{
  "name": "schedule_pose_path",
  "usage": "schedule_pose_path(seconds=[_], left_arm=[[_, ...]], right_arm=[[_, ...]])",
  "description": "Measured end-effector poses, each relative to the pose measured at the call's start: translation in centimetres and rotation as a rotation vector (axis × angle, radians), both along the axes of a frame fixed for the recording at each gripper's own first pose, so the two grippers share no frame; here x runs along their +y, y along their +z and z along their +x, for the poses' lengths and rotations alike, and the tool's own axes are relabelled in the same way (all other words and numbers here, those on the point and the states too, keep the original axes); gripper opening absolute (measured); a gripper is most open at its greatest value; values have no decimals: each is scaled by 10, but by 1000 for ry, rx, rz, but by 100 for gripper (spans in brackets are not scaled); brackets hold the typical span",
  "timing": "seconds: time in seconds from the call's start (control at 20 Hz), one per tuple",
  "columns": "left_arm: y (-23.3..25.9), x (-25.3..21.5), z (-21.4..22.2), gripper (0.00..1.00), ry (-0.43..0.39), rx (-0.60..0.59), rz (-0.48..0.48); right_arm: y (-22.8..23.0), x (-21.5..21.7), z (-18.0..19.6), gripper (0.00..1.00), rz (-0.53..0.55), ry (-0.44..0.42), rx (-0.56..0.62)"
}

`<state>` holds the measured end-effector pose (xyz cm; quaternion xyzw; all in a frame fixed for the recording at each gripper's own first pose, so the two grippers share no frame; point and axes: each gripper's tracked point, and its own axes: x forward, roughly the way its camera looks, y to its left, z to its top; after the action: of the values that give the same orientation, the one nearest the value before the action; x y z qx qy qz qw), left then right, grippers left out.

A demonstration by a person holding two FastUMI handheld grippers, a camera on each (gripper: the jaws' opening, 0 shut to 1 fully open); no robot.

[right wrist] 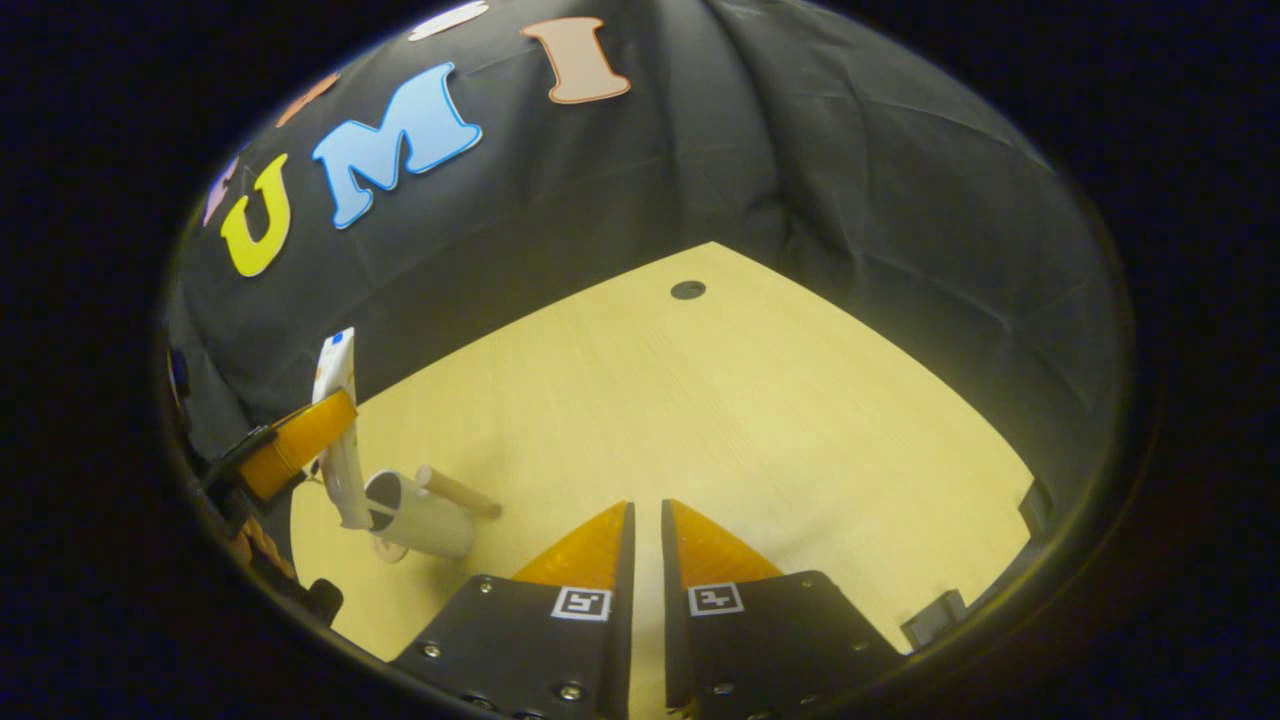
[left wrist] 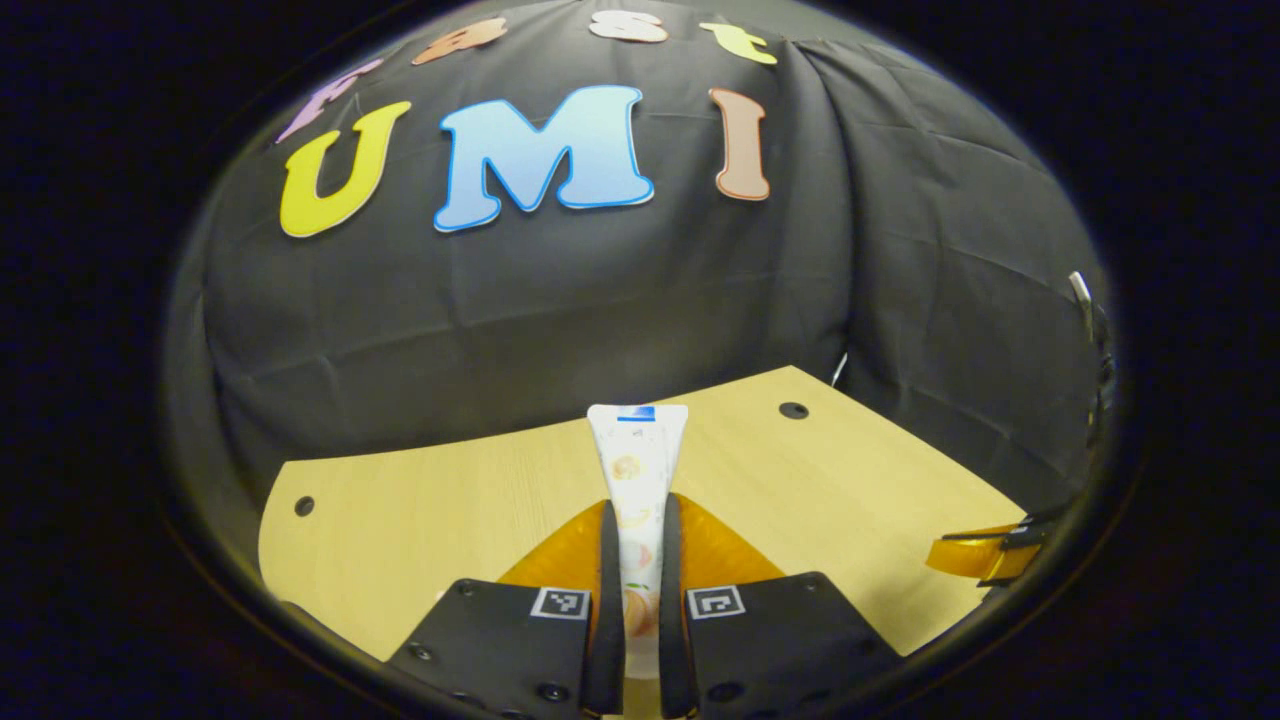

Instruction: Put the toothbrush and toothpaste on the desktop into the cup, then pick up the cup and place it on the coaster on the desktop.

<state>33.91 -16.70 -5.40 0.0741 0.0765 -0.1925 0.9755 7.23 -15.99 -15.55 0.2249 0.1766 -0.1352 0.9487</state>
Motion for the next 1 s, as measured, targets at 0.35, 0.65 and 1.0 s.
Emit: schedule_pose_path(seconds=[0.35,0.65,1.0], left_arm=[[-21,18,14,21,52,-33,-13],[-33,21,15,22,71,-67,-31],[-33,33,2,47,126,-132,1]], right_arm=[[-16,-1,-7,14,-7,11,46],[-17,-5,-12,14,-29,13,61],[-27,-4,-24,14,-35,17,86]])
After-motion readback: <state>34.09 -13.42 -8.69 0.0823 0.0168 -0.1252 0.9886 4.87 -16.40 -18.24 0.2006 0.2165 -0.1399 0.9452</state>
